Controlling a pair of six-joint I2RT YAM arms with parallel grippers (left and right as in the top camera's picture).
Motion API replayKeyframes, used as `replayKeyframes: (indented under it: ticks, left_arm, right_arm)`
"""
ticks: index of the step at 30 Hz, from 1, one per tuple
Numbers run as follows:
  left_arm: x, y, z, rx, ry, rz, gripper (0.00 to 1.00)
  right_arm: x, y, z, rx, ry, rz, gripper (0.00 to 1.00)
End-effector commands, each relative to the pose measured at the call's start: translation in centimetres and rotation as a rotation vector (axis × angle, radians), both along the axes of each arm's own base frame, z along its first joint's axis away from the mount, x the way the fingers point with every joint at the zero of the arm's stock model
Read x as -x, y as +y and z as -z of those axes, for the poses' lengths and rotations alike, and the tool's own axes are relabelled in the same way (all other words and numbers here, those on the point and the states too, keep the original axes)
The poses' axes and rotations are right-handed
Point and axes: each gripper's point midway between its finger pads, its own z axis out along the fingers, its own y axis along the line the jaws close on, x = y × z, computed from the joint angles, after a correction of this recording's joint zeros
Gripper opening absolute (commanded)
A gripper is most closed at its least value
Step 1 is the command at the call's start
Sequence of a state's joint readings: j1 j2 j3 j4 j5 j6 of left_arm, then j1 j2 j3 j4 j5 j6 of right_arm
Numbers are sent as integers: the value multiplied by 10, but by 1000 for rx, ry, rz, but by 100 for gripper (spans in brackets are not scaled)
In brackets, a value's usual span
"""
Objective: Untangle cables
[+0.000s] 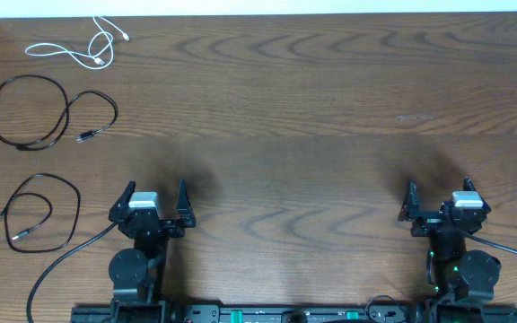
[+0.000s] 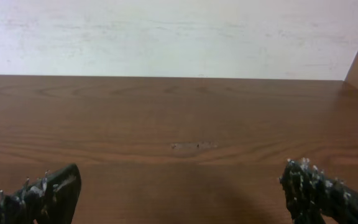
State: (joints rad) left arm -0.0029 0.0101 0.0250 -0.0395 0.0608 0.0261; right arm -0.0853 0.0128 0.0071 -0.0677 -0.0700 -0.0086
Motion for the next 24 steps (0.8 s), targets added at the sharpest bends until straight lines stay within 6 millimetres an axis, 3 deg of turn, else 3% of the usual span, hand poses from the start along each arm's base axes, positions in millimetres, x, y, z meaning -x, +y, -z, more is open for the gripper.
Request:
replayKeyframes:
  ticks: [1,24]
  left_arm:
    - [0,0,16,1,46,1,98]
    - [0,0,17,1,51,1,98]
  right_arm:
    - [0,1,2,7,7,-1,99]
    - [0,1,2,8,7,-1,99]
